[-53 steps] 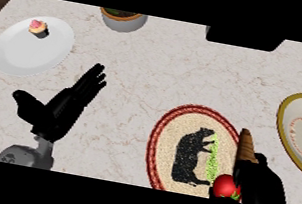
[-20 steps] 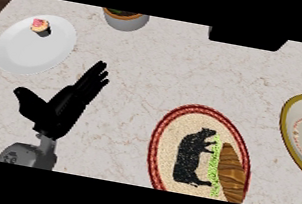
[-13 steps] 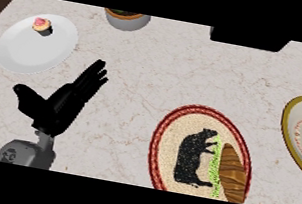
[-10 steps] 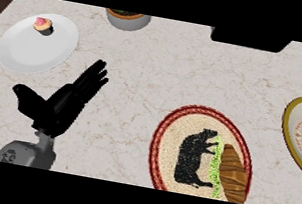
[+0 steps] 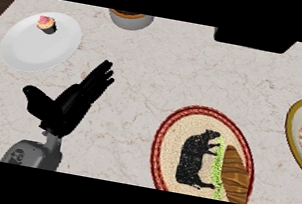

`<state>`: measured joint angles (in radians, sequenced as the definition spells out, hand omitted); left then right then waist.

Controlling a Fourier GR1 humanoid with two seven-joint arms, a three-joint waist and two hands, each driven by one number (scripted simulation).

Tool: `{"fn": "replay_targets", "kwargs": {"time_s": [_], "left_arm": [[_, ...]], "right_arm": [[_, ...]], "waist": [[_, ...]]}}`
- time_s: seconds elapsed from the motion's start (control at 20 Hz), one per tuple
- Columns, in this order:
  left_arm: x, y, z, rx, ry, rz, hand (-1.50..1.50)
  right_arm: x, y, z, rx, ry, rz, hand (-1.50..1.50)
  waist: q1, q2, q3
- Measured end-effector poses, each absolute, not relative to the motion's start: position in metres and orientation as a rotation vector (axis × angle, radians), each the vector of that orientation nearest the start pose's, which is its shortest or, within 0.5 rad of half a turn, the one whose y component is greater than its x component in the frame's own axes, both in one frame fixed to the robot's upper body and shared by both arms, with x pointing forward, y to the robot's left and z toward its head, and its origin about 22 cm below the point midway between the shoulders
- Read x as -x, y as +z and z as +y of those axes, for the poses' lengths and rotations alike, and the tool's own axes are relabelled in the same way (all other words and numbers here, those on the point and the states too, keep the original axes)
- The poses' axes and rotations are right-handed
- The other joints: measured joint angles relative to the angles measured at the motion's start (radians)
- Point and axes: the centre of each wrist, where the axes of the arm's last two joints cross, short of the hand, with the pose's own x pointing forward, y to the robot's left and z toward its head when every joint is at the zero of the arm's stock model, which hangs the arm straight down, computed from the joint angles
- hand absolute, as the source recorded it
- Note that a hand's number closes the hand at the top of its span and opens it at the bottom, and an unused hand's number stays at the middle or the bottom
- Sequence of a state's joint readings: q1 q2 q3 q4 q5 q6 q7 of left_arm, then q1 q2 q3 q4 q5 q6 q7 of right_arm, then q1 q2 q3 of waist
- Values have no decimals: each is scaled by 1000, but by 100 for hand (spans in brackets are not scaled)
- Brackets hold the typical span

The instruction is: Pick the tomato from the placemat and place it in the bowl

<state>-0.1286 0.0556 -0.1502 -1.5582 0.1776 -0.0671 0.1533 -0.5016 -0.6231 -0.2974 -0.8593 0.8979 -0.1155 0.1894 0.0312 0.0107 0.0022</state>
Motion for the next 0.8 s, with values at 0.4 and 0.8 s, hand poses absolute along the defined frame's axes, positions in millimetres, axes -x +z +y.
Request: {"fn": "replay_targets", "kwargs": {"time_s": [0.4,0.8], "left_arm": [[-269,31,197,288,-141,-1485,0],[-261,25,203,250,-105,-1479,0]], "right_arm": [[-340,69,-457,1172,299,-1207,-150],[-322,73,-463,993,-62,-1674,-150]], "waist": [[-12,-3,1],[-56,-20,-1]]}}
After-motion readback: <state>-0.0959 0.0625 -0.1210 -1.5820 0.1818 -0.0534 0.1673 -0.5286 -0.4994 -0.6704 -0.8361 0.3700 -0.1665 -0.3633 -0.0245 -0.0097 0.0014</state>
